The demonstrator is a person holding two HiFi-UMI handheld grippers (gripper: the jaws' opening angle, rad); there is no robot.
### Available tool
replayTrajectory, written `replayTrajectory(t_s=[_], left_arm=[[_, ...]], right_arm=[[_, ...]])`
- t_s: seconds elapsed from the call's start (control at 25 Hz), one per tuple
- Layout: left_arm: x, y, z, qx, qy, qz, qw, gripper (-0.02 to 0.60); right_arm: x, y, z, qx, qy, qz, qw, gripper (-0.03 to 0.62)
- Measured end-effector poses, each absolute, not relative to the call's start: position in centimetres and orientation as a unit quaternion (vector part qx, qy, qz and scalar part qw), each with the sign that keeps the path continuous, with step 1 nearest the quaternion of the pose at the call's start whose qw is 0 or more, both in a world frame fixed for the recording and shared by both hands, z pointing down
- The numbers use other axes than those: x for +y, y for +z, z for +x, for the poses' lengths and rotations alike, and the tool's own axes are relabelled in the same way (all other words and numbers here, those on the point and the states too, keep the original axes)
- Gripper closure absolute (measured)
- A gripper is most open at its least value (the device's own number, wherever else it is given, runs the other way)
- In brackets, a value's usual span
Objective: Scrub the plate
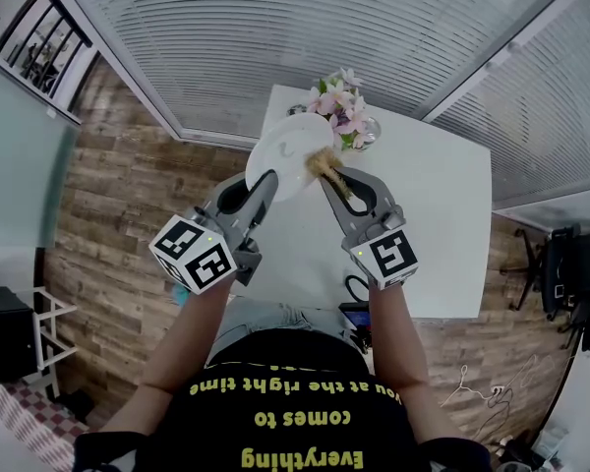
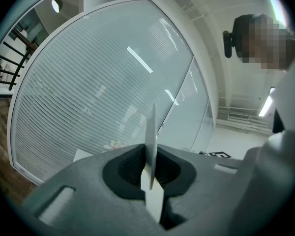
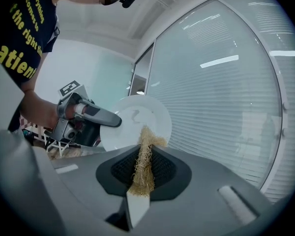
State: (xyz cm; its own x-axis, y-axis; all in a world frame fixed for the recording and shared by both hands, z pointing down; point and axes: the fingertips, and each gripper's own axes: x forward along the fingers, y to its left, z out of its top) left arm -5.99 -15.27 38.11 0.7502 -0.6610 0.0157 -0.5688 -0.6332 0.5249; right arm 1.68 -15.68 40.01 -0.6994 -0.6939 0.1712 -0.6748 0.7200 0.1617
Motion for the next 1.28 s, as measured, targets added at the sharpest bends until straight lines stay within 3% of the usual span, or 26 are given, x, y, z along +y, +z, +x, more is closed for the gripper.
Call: replayTrajectory(t_s=[0.64,1.28], left_arm=[[-15.4,38.6,-6.1,-0.342,-0.082,0.9,0.259,0.561],[-15.6,38.4,-6.5,-0.353,-0.085,0.895,0.258,0.561]], right_arm=[[-15.0,40.8,1.0,-0.924,-0.028,0.363,0.118,0.551],[-10.9,41.1,-4.0,-0.954,-0.047,0.267,0.131,0.551]])
